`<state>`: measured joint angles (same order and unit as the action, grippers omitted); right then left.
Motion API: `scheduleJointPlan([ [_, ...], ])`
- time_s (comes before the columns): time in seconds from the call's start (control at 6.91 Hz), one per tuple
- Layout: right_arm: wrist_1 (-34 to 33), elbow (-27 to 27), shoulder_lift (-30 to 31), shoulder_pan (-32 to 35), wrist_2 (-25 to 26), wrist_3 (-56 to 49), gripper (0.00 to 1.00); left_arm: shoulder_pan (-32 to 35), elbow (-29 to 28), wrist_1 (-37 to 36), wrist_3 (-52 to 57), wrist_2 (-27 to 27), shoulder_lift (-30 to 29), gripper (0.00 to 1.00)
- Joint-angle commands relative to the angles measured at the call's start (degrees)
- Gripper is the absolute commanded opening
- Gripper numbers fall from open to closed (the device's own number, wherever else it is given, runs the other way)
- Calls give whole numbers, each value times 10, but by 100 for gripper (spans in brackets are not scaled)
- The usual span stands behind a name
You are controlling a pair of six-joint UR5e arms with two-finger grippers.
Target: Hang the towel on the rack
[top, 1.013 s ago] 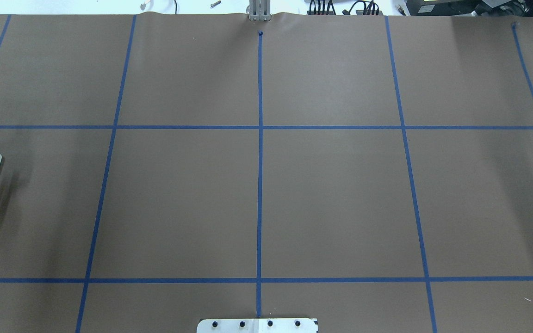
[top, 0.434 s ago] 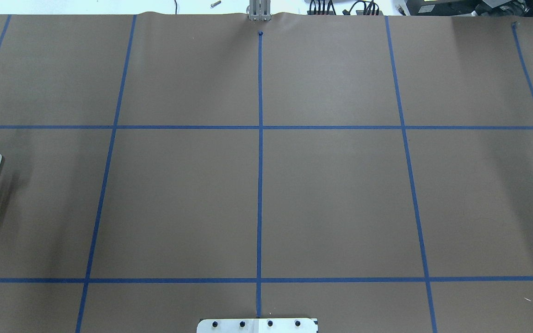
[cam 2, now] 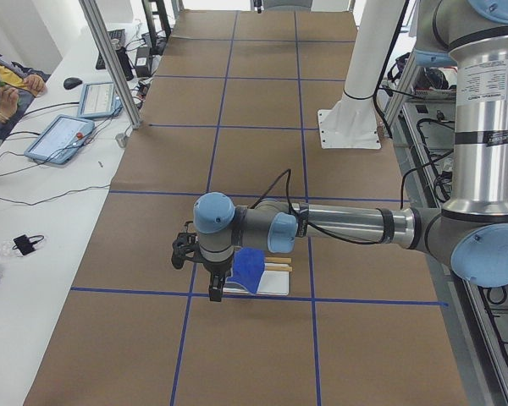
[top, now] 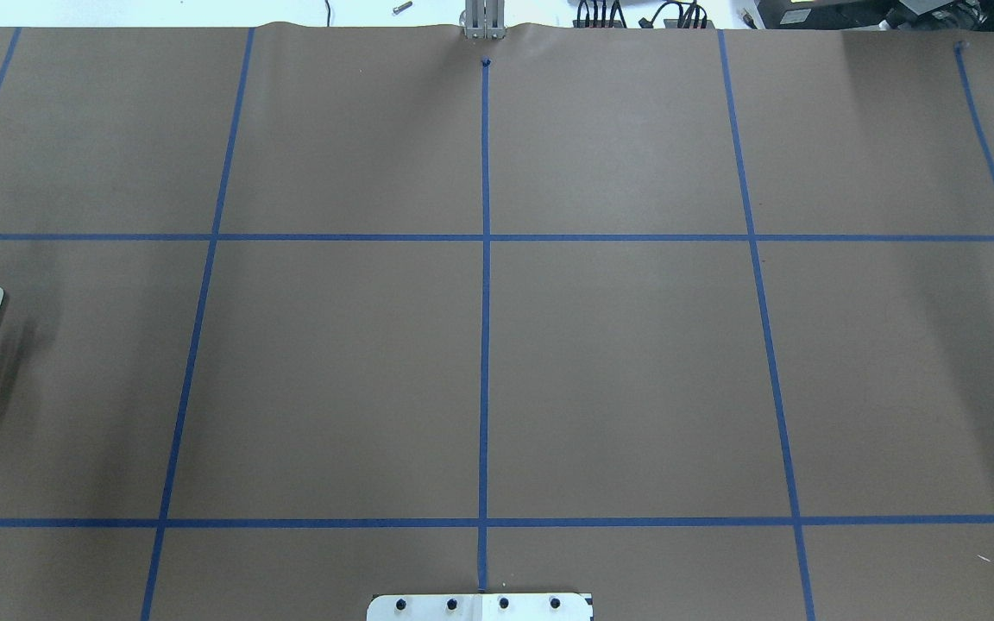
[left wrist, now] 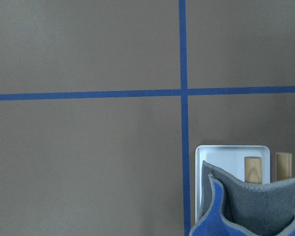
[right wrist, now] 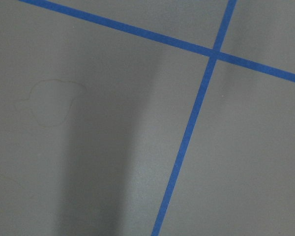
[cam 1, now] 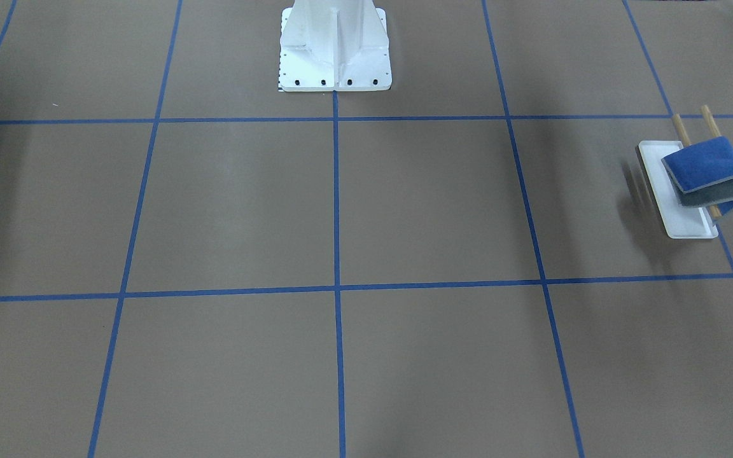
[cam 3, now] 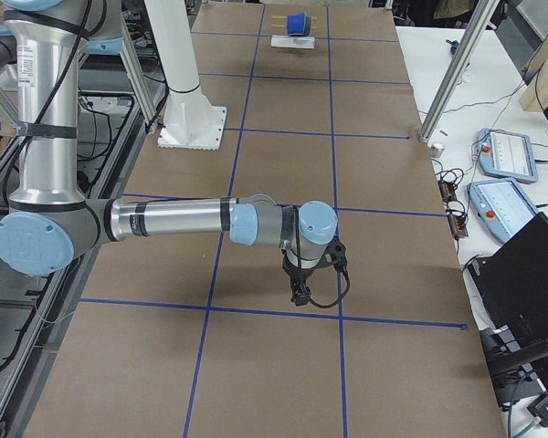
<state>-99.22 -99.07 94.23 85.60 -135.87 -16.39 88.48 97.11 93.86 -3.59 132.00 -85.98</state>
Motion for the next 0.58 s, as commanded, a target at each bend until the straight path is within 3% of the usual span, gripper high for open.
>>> scheduleJointPlan([
  [0.0, 0, -1, -2, 1, -4, -1, 100, 0, 3, 2, 2, 4, 10, 98],
  [0.43, 1, -9, -5, 1, -11, 7, 100, 0, 13, 2, 2, 44, 7, 98],
])
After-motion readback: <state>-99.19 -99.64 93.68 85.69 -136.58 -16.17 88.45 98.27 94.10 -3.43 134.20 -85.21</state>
